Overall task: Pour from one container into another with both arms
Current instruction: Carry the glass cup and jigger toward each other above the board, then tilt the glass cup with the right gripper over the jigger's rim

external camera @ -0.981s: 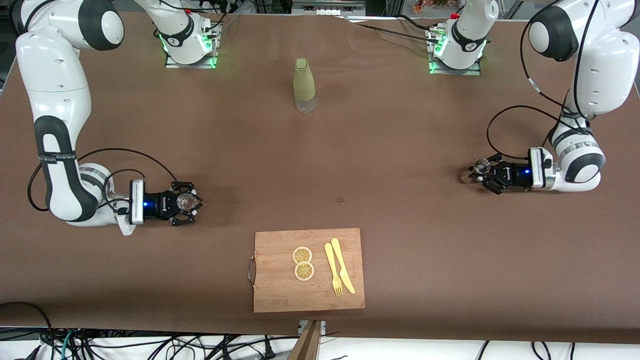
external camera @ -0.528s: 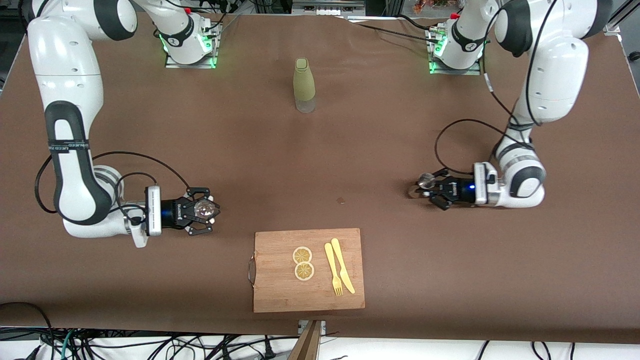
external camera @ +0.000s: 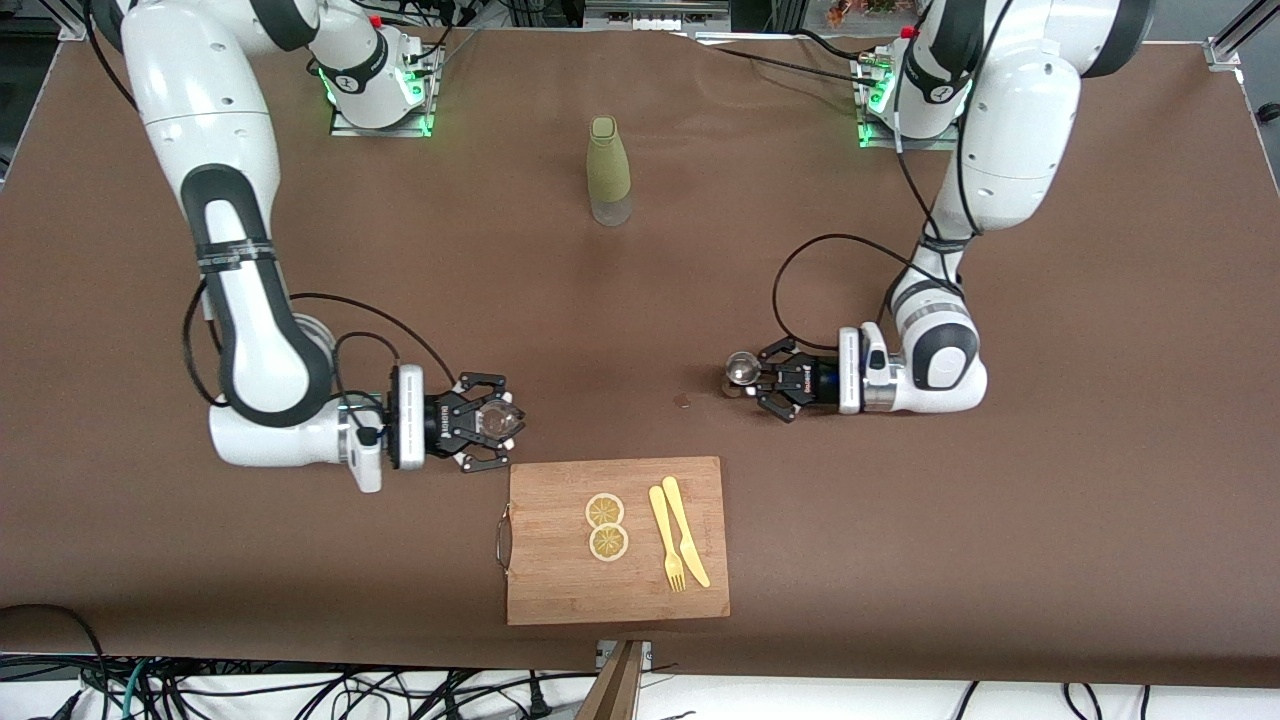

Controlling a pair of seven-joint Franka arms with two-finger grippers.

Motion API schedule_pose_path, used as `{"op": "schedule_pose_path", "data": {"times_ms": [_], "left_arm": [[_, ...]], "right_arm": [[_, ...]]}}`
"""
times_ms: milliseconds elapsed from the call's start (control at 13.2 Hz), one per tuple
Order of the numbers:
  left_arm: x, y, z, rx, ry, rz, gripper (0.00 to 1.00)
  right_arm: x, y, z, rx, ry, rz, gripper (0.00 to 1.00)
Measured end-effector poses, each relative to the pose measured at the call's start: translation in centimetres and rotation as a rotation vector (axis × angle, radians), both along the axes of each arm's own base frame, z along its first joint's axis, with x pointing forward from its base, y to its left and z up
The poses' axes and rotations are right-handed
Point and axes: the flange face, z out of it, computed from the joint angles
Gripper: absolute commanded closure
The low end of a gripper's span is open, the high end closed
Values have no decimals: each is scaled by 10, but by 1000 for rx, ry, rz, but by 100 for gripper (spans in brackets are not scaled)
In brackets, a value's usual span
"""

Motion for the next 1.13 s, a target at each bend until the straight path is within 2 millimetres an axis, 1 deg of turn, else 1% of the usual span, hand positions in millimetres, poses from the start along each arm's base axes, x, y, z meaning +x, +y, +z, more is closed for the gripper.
{"op": "schedule_pose_path", "data": {"times_ms": [151,302,377,604,679,830,981,1132], "left_arm": [[-6,-32,0,21,12,1,100],[-11,-68,5,43,1,-24,100],[-11,-79,7,52,2,-26,100],[-7,-98,12,68,21,8,100],[-6,-103,13,76,28,16,100],[-2,-111,18,89,32,22,100],[-1,-116,20,95,34,23,100],[0,-118,19,99,34,24,100]], "right_arm": [[-1,19,9,-27,-24,-23,100],[-4,39,15,-51,-39,-41,100],[-6,49,16,-63,-40,-51,100],[-17,86,16,-105,-54,-73,100],[-21,93,16,-118,-63,-67,100],[-26,99,22,-151,-85,-36,100],[-38,104,35,-198,-104,-3,100],[-50,106,41,-246,-117,16,100]]}}
